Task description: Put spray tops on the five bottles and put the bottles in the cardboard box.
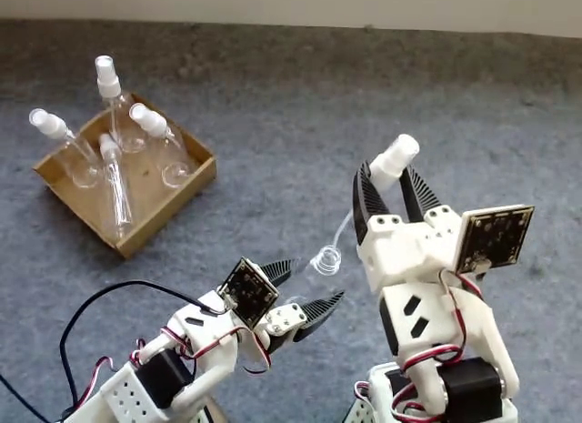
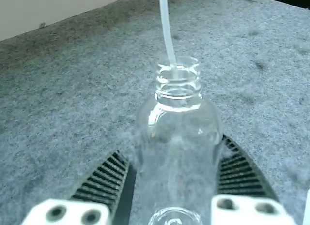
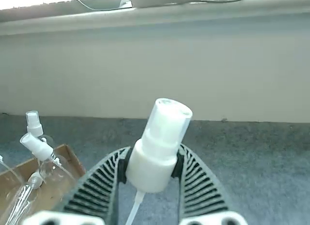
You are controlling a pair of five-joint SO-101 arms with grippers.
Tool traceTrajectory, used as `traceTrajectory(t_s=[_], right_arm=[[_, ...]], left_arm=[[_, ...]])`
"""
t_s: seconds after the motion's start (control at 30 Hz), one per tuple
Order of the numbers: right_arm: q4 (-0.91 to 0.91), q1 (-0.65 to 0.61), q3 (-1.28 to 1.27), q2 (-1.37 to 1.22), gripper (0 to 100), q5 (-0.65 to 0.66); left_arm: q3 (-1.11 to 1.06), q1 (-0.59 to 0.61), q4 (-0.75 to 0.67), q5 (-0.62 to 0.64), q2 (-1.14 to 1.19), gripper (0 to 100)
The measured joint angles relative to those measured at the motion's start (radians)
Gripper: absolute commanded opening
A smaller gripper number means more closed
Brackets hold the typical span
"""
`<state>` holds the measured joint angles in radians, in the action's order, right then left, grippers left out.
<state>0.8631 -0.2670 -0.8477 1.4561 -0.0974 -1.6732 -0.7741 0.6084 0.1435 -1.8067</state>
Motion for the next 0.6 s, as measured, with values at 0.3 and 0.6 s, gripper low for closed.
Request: traceTrajectory(t_s=[0.3, 0.6], right_arm=[[0.158, -0.209, 0.0, 0.0, 0.7, 0.0], [0.255, -0.216, 0.0, 0.0, 11.2, 0.017]], left_arm=[[0.0, 0.0, 0.0, 0.0, 0.0, 6], [0.0, -0.005, 0.0, 0.0, 0.0, 6]])
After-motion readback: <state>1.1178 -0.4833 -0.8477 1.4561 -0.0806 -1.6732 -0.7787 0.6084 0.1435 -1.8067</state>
